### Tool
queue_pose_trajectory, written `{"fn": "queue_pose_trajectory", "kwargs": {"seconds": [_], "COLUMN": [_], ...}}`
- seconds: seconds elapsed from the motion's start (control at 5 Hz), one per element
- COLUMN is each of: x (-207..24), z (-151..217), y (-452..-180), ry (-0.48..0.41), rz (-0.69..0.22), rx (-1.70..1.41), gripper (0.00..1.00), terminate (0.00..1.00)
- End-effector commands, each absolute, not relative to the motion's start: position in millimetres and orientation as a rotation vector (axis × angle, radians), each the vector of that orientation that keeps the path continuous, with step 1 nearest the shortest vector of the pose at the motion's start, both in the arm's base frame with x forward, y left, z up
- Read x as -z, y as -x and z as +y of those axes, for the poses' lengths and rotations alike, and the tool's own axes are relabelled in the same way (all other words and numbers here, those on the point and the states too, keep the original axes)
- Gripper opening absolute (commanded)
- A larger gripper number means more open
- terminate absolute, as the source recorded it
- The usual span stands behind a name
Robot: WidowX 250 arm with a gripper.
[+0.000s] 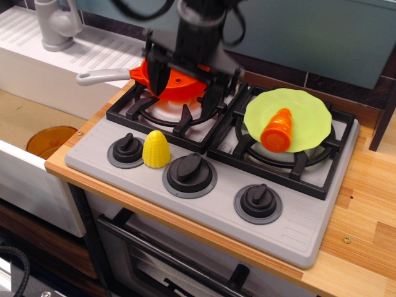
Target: End effector transition from object to object
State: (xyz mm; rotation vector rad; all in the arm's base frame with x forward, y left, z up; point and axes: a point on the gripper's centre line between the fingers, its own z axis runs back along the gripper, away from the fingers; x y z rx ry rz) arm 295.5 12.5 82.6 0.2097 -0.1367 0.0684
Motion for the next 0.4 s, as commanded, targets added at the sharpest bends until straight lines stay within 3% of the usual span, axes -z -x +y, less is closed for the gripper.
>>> {"fn": "queue_pose_trajectory", "kwargs": {"seconds": [0.0, 0.2], "x": [-72, -57], "z": [29, 38], "y": [-287, -285], "ry": [-0.178, -0.169], "rz": [-0.261, -0.288], "rx": [-0.071, -0.067], "gripper": [1.0, 1.0], "terminate": [0.0, 0.0]}}
